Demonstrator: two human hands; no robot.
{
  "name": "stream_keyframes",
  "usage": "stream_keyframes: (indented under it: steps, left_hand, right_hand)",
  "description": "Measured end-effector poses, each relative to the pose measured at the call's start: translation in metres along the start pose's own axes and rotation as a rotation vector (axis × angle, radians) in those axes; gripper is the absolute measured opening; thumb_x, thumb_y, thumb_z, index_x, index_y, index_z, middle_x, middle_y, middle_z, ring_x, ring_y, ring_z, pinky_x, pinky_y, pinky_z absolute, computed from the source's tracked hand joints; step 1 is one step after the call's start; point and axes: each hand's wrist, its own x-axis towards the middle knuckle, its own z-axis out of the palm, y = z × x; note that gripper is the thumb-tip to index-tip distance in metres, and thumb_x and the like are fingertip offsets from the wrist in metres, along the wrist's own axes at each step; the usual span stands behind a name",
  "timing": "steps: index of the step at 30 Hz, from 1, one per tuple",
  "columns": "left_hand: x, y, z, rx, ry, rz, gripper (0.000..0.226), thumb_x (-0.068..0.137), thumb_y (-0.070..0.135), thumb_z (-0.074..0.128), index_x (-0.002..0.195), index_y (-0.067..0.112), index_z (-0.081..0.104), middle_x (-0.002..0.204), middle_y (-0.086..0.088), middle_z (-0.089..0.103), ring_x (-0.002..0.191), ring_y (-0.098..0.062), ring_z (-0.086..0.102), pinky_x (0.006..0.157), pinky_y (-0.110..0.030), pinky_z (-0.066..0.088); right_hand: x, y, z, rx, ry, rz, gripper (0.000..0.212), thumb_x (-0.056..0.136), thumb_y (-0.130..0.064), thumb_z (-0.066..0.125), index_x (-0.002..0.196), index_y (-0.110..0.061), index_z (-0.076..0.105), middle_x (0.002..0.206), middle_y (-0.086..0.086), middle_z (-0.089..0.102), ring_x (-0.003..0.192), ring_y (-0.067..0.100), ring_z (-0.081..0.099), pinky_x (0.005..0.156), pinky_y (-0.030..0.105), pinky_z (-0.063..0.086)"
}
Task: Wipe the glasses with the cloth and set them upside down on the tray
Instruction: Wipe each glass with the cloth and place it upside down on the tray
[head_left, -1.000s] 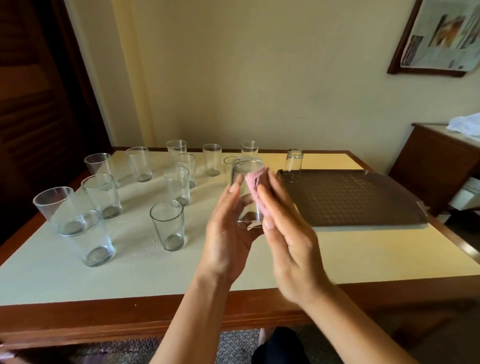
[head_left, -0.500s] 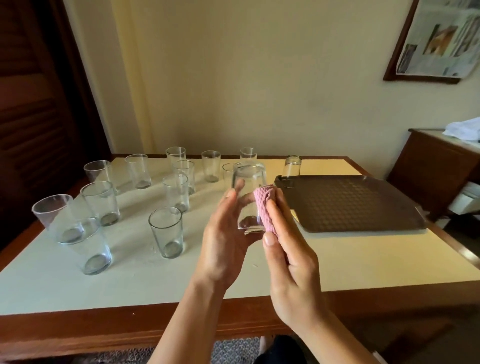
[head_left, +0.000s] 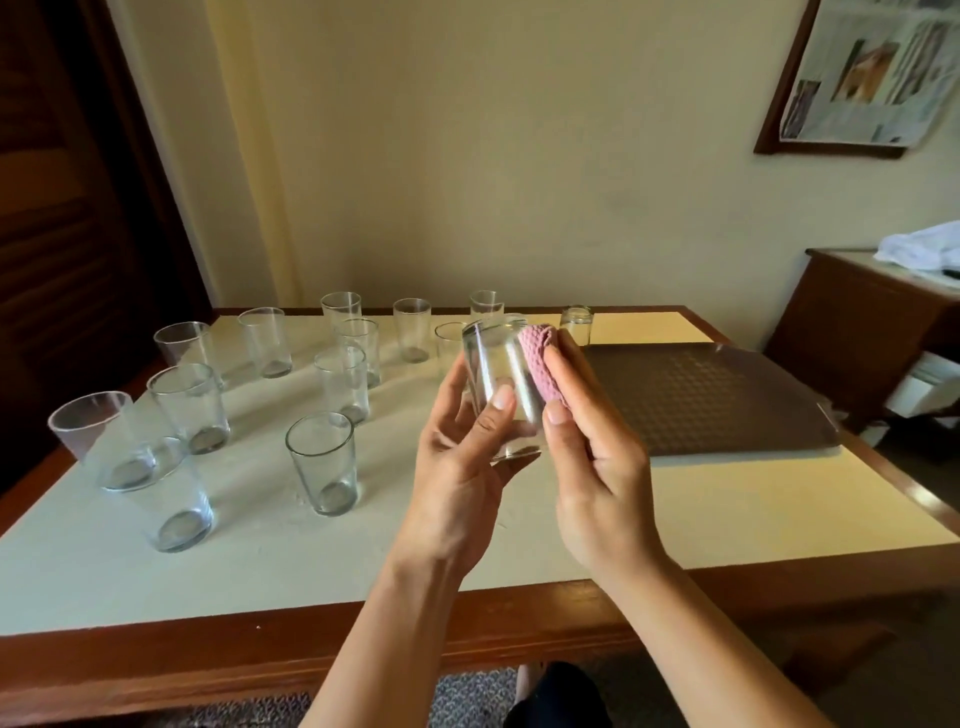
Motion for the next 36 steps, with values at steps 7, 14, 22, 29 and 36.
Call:
stream_keyframes:
  steps: [7,14,22,29,36]
  left_hand:
    - [0.006,0.007,-0.001,0.058,-0.017,-0.042,0.055,0.097,0.039,0.057,0.151,0.034,0.05,0.115,-0.001,0.078,0.092,-0.01,0.073,0.078,-0.03,0.058]
    - [0.003,0.003,0.004,0.117,-0.04,0.031,0.06,0.091,0.023,0.067,0.15,0.027,0.053,0.118,-0.006,0.074,0.089,-0.021,0.066,0.082,-0.036,0.057]
    - [-0.004,0.007,0.0,0.125,-0.162,-0.042,0.058,0.093,0.03,0.061,0.148,0.044,0.05,0.134,-0.006,0.069,0.08,-0.018,0.068,0.082,-0.04,0.057]
    - [0.003,0.01,-0.004,0.154,-0.069,-0.004,0.064,0.095,0.036,0.053,0.158,0.037,0.038,0.122,0.001,0.075,0.093,-0.014,0.069,0.079,-0.033,0.056]
    - [0.0,0.005,0.001,0.186,-0.038,0.017,0.071,0.091,0.027,0.067,0.158,0.031,0.043,0.136,-0.013,0.067,0.086,-0.02,0.068,0.086,-0.038,0.056]
  right_hand:
    - [-0.028,-0.008,0.013,0.009,-0.002,-0.054,0.048,0.102,0.006,0.045,0.149,0.0,0.041,0.164,0.005,0.035,0.154,0.03,0.028,0.122,0.044,0.034]
    - [-0.011,-0.012,0.008,-0.017,0.026,-0.069,0.048,0.102,0.008,0.043,0.149,0.005,0.039,0.162,0.008,0.036,0.154,0.026,0.028,0.123,0.039,0.032]
    - [-0.001,-0.006,0.002,-0.004,0.083,-0.055,0.045,0.103,0.002,0.043,0.148,0.003,0.041,0.162,0.012,0.036,0.153,0.029,0.03,0.122,0.05,0.032]
    - [-0.033,-0.011,0.017,0.061,0.027,-0.067,0.047,0.101,0.008,0.043,0.147,0.003,0.043,0.163,0.005,0.037,0.153,0.035,0.029,0.121,0.05,0.035]
    - [-0.003,-0.012,0.008,0.037,0.03,-0.038,0.046,0.103,0.006,0.042,0.148,0.004,0.042,0.163,0.012,0.035,0.154,0.029,0.028,0.123,0.043,0.031]
